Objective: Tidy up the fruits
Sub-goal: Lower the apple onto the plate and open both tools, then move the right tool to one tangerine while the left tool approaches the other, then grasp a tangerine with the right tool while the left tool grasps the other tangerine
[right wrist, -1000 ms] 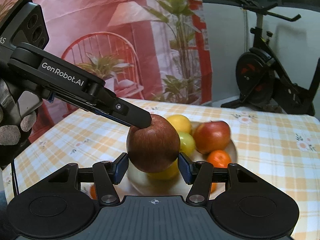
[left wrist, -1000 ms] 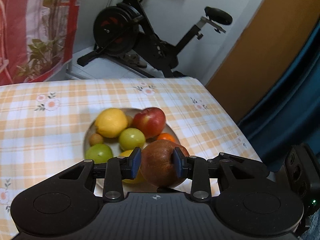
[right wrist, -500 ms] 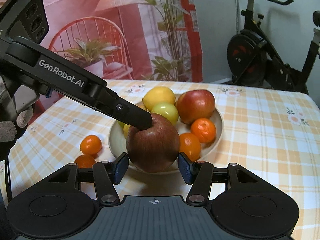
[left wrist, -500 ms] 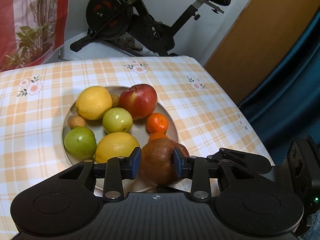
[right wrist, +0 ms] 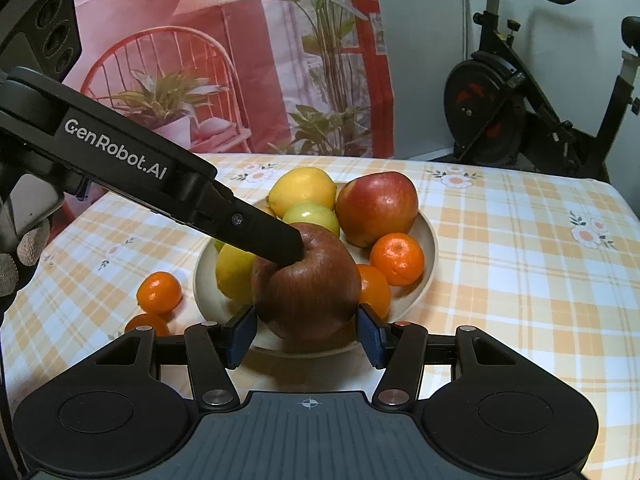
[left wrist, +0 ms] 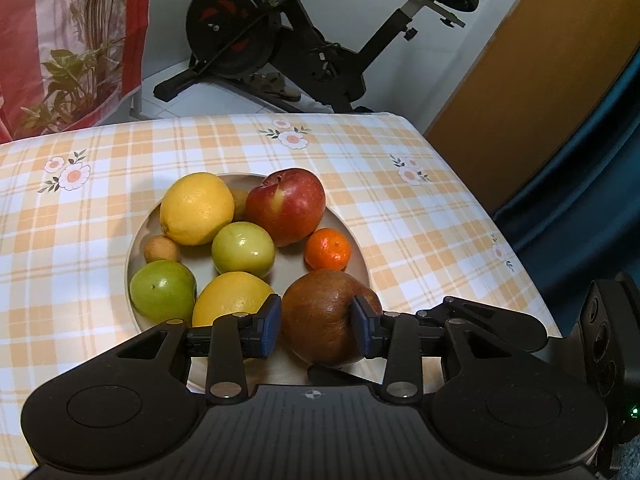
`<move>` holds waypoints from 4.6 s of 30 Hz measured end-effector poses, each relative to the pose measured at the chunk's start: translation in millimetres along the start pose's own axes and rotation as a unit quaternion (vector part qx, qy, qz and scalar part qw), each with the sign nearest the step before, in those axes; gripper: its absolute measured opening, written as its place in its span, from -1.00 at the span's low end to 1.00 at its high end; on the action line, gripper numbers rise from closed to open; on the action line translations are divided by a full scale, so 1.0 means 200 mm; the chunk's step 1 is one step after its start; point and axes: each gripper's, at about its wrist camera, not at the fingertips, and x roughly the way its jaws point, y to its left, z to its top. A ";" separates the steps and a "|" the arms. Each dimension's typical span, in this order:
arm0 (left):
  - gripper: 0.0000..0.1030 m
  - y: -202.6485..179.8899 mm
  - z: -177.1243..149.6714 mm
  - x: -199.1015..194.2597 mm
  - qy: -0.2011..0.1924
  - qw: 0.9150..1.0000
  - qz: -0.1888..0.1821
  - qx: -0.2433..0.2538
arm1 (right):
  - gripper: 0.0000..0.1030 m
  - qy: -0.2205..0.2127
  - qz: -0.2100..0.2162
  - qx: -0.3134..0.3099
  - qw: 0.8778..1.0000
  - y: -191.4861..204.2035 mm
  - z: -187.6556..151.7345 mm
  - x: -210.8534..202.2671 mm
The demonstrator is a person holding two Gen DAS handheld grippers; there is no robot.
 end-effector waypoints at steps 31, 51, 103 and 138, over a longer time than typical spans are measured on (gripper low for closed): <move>-0.16 0.19 -0.09 -0.24 -0.036 0.998 0.048 -0.024 | 0.05 0.011 -0.014 -0.004 1.000 0.10 -0.04 -0.09; -0.16 0.42 -0.26 -0.48 -0.086 0.986 0.141 -0.029 | 0.07 0.029 0.018 -0.028 0.999 0.33 -0.06 -0.04; -0.14 0.49 -0.62 -0.58 -0.116 0.966 0.170 -0.159 | -0.35 -0.002 0.065 -0.021 0.998 0.51 -0.09 0.08; 0.01 0.42 -0.39 -0.18 -0.043 0.990 0.096 -0.094 | -0.34 -0.048 0.035 0.010 0.998 0.30 -0.14 -0.08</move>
